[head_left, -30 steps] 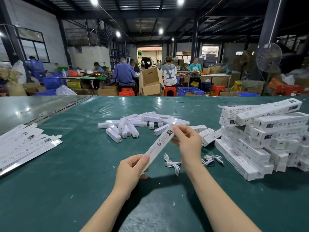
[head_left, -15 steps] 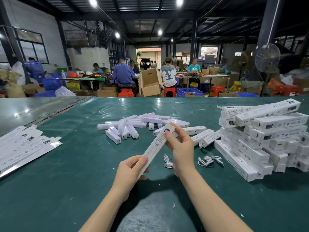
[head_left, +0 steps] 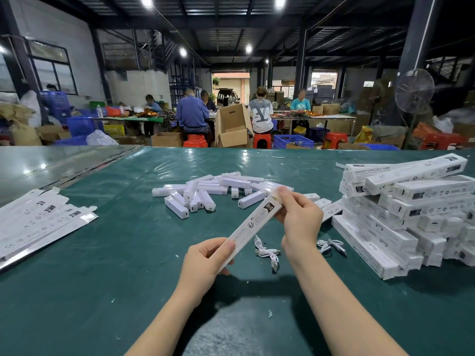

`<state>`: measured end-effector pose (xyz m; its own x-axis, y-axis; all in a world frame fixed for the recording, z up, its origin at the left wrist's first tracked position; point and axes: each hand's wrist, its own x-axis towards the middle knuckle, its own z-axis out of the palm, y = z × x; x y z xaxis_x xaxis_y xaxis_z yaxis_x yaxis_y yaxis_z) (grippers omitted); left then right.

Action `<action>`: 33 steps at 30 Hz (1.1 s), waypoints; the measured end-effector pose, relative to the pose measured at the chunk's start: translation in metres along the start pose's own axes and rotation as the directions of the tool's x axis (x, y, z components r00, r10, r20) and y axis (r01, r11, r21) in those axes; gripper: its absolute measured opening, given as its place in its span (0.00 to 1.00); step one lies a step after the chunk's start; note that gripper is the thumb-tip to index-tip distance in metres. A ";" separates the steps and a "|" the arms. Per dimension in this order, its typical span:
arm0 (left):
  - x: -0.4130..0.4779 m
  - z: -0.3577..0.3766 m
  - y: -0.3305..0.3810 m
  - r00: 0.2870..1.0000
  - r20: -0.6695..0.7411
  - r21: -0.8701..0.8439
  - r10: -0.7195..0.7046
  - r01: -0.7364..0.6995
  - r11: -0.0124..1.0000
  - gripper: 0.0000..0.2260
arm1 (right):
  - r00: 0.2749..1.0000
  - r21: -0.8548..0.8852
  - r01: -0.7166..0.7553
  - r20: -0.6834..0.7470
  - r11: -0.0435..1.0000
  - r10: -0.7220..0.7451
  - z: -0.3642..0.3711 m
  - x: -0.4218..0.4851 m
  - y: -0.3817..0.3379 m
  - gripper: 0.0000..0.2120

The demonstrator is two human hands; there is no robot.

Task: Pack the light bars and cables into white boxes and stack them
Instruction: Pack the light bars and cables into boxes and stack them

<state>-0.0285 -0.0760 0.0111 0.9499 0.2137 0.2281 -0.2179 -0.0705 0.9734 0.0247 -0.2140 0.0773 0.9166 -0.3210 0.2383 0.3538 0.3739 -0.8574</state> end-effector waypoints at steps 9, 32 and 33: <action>0.002 0.000 0.001 0.998 -0.052 -0.065 -0.031 0.027 0.997 0.10 | 0.989 -0.074 -0.031 0.141 0.997 0.041 0.000 0.000 -0.004 0.09; 0.001 -0.002 0.001 0.998 -0.055 0.032 -0.017 0.019 0.999 0.11 | 0.979 -0.319 0.048 0.201 0.947 0.018 -0.016 0.018 -0.002 0.05; 0.000 -0.001 0.002 0.999 -0.052 0.038 -0.015 0.017 0.999 0.11 | 0.981 -0.327 0.062 0.194 0.943 0.003 -0.016 0.018 0.000 0.05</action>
<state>-0.0287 -0.0746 0.0127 0.9402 0.2648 0.2143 -0.1932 -0.1035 0.9757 0.0381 -0.2337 0.0744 0.9365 -0.1446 0.3194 0.3291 0.0481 -0.9431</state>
